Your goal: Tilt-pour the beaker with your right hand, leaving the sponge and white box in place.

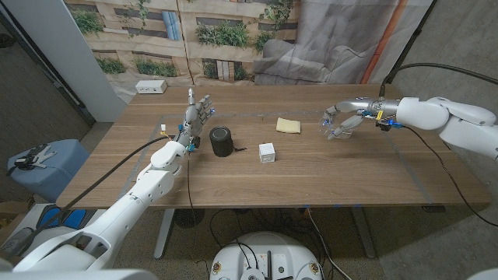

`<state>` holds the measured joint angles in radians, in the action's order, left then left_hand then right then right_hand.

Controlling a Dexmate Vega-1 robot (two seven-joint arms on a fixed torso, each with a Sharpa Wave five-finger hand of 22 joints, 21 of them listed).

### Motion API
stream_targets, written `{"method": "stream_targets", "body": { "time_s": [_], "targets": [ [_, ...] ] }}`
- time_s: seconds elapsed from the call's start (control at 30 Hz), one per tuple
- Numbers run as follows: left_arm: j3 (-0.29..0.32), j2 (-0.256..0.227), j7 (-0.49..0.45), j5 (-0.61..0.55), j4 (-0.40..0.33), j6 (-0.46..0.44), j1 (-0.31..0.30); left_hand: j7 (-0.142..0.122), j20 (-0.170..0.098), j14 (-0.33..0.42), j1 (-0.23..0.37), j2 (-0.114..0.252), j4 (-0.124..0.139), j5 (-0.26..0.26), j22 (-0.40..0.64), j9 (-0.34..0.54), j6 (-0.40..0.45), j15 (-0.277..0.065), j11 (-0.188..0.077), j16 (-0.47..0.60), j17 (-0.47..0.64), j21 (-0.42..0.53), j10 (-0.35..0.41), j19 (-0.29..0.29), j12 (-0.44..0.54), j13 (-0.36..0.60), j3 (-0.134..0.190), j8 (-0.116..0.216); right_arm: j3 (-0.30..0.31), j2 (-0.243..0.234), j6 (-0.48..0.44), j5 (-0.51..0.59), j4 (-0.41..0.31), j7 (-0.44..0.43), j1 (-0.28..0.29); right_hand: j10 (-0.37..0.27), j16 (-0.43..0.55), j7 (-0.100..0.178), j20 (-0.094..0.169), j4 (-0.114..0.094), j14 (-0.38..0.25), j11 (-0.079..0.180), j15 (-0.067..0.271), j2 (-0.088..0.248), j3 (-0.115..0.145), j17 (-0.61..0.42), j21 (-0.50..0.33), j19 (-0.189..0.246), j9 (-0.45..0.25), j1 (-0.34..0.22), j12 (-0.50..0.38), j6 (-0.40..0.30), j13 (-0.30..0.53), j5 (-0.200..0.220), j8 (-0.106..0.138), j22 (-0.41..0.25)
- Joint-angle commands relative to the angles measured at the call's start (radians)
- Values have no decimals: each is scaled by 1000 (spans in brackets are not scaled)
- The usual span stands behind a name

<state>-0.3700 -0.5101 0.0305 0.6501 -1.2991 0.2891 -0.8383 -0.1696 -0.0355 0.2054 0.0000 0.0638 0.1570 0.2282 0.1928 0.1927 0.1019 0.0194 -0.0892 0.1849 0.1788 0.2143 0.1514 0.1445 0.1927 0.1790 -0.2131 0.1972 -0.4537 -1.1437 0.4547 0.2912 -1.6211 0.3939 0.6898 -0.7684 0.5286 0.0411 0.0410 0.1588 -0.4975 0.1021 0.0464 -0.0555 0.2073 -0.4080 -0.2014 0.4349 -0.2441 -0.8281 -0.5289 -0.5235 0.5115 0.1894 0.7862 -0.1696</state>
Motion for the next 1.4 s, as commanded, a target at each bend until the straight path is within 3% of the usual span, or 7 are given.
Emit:
{"method": "stream_targets", "body": {
  "time_s": [0.03,0.23,0.33,1.4],
  "targets": [
    [0,0,0,0,-1,0,0,-9,-10,6,1,25,0,4,3,4,1,-1,0,5,5,7,10,7,6,3,-8,4,-30,-15,6,59,-6,93,-55,-110,0,138,6,-14,-10,107,159,157,32,-1,-3,2,-1,-65,-3,-133,3,-2,9,-3],
    [0,0,0,0,0,0,0,-10,-10,5,1,25,0,4,3,4,0,1,-1,4,5,7,9,6,6,3,-8,3,-52,-6,4,78,-1,150,-84,-109,-2,140,7,-13,-11,108,159,159,34,-1,-2,2,-1,-66,-2,-133,3,-2,10,-3],
    [0,0,0,0,0,0,0,-10,-10,5,1,25,0,4,3,4,0,0,1,4,5,7,9,6,6,3,-8,3,-72,-10,32,144,-1,164,-105,-109,-3,143,9,-12,-11,108,160,161,36,-1,-2,3,0,-68,0,-132,3,-2,10,-3],
    [0,0,0,0,0,0,0,-9,-10,5,1,25,0,4,3,4,0,1,-1,4,5,7,10,6,6,3,-8,4,-110,2,-9,293,-26,219,-125,-115,-10,151,8,-9,-22,109,161,172,43,-3,-2,10,3,-67,5,-143,3,-3,21,-3]
  ]
}}
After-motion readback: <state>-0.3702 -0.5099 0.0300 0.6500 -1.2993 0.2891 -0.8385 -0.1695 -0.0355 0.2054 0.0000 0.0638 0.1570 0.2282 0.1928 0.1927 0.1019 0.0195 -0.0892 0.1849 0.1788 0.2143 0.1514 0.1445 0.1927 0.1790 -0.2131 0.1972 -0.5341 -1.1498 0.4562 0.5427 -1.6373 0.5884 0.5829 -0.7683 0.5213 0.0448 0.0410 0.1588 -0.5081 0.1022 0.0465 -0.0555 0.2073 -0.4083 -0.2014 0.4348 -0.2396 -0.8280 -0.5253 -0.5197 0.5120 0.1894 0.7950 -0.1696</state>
